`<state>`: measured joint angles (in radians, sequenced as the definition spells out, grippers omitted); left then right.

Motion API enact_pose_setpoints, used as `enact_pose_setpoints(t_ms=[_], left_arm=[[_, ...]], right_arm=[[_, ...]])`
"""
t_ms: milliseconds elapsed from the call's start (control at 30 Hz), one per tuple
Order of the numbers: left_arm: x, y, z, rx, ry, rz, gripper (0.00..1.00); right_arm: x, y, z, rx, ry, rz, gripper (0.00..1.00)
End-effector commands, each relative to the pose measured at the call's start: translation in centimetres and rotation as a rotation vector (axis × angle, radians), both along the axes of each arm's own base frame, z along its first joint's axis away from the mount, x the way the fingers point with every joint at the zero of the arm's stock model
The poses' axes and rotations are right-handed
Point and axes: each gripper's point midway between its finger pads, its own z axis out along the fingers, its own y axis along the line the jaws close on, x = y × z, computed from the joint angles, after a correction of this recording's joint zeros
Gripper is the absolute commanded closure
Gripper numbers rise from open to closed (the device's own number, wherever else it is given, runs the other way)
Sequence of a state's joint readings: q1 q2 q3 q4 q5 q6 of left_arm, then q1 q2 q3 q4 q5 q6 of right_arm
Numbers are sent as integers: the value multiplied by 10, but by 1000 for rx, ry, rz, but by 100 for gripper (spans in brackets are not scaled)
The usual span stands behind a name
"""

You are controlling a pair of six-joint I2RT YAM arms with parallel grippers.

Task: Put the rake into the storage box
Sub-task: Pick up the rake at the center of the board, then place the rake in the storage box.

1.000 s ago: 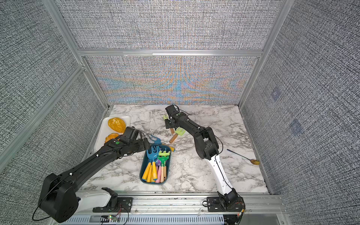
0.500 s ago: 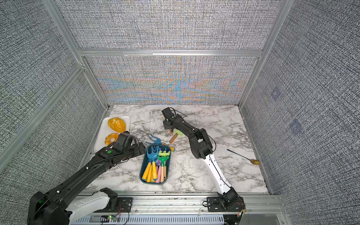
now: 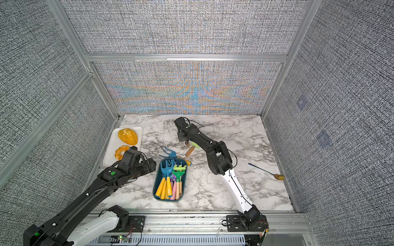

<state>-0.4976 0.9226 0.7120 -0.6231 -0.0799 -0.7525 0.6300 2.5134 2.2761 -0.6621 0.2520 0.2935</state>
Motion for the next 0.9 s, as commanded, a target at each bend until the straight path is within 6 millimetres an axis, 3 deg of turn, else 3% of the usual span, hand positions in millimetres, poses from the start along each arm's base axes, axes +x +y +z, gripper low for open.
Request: enact_pose_setpoints(t_ms=[0, 133, 267, 567, 733, 867], left_arm=[[-3, 7, 3, 11, -17, 17, 3], [-6, 14, 9, 8, -62, 42, 3], [-8, 21, 13, 14, -102, 64, 3], [-6, 27, 13, 27, -137, 84, 2], [-5, 26, 11, 21, -144, 82, 2], [-3, 24, 8, 25, -142, 74, 2]], right_arm=[[-4, 12, 66, 126, -78, 20, 100], [-28, 15, 115, 235, -119, 55, 100], [-74, 20, 137, 307, -124, 111, 100], [-215, 36, 153, 434, -93, 212, 100], [-277, 32, 141, 447, -53, 198, 100], [-314, 27, 124, 442, -21, 156, 100]])
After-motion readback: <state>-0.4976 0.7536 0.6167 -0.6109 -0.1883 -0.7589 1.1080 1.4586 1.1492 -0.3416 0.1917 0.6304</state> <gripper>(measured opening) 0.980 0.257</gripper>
